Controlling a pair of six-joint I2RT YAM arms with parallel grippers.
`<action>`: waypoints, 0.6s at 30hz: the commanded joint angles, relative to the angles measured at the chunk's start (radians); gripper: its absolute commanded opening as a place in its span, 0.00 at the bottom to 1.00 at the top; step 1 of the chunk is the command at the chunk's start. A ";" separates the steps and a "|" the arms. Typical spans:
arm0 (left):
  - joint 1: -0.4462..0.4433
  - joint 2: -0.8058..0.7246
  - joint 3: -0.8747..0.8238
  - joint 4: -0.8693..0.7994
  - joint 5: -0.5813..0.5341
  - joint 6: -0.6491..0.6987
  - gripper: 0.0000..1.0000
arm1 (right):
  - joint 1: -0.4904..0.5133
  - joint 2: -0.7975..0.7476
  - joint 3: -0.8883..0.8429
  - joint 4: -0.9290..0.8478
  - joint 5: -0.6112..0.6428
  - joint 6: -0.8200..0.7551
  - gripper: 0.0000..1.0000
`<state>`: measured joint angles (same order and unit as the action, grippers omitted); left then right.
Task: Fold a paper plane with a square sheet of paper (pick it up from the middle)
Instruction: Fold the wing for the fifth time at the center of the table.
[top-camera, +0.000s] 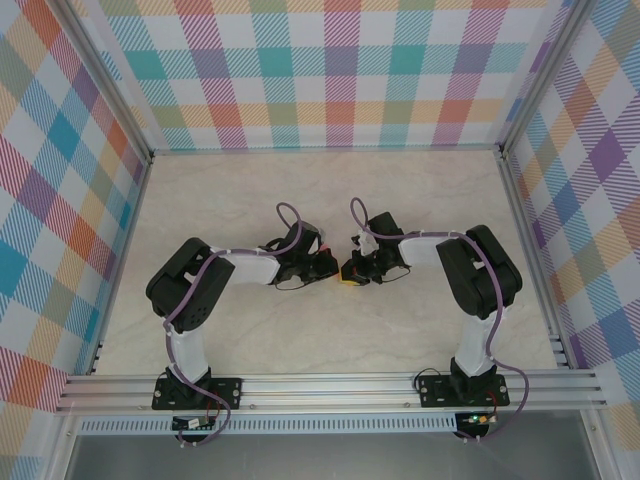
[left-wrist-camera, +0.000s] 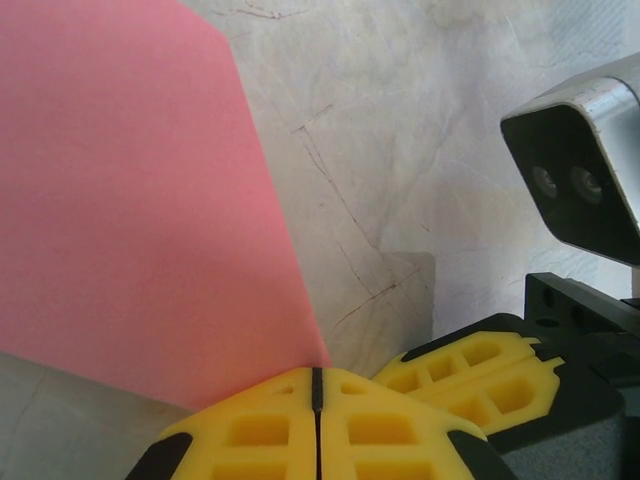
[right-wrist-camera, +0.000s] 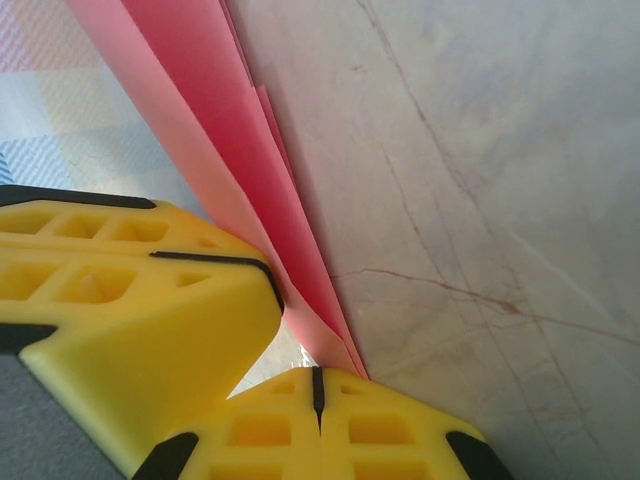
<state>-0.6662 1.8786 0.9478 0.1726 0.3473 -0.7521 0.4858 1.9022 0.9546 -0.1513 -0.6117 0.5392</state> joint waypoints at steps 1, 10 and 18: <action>-0.007 0.031 0.029 -0.023 -0.028 -0.018 0.06 | 0.002 0.095 -0.063 -0.133 0.176 0.000 0.03; 0.029 0.038 0.030 -0.155 -0.203 -0.031 0.06 | -0.001 0.095 -0.062 -0.148 0.196 -0.001 0.02; 0.109 0.031 0.035 -0.177 -0.235 -0.011 0.06 | -0.004 0.101 -0.065 -0.151 0.202 -0.002 0.02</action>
<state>-0.6365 1.8942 0.9848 0.1036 0.2832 -0.7742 0.4839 1.9030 0.9546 -0.1524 -0.6117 0.5419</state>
